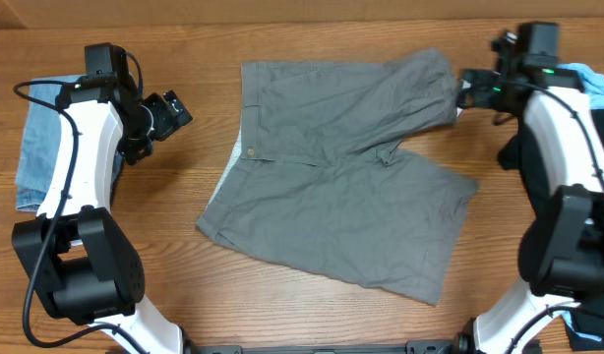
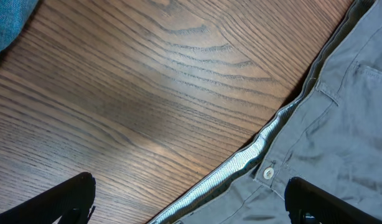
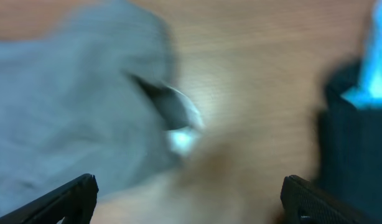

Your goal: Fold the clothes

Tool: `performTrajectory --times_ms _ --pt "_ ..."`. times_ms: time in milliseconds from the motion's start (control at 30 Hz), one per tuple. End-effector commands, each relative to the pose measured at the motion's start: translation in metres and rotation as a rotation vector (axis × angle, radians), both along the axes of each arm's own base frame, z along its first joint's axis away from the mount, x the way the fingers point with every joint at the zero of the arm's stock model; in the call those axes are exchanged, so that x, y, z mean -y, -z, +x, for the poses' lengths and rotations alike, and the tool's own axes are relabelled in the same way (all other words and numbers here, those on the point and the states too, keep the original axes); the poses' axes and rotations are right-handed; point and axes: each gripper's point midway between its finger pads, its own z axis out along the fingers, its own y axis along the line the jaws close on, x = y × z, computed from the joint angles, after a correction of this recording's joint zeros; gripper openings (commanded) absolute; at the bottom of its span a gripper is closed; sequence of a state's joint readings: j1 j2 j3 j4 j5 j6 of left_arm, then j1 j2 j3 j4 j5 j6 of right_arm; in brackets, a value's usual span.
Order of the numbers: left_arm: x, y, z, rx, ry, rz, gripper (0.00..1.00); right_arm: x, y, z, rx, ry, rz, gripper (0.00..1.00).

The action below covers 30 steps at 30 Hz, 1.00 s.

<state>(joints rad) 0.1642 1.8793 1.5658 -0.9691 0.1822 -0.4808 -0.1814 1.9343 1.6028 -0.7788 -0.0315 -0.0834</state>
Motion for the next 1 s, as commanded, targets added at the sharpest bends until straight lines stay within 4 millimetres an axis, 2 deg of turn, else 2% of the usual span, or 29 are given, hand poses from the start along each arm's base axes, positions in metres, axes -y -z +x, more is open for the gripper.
performTrajectory --times_ms 0,67,133,300,533,800,967 --pt "-0.001 -0.007 0.001 0.015 -0.021 0.003 1.0 0.029 0.021 -0.02 -0.067 0.043 0.08 0.87" --pt "-0.001 -0.007 0.001 0.016 -0.021 0.002 1.0 0.022 0.037 -0.023 -0.078 -0.057 0.151 0.82" --pt "-0.001 -0.007 0.001 0.016 -0.021 0.002 1.0 0.021 0.049 -0.023 -0.087 -0.109 0.178 0.82" --pt "-0.001 -0.007 0.001 0.015 -0.021 0.003 1.0 0.017 0.073 -0.016 -0.092 -0.241 0.147 0.81" --pt "-0.001 -0.007 0.001 0.015 -0.021 0.003 1.0 -0.009 0.071 0.0 0.009 -0.509 0.108 0.8" --pt "-0.001 -0.007 0.001 0.015 -0.021 0.003 1.0 -0.029 0.066 0.003 0.068 -0.645 0.12 0.81" --pt "-0.001 -0.007 0.001 0.015 -0.021 0.003 1.0 -0.033 0.078 0.001 0.043 -0.653 0.135 0.82"
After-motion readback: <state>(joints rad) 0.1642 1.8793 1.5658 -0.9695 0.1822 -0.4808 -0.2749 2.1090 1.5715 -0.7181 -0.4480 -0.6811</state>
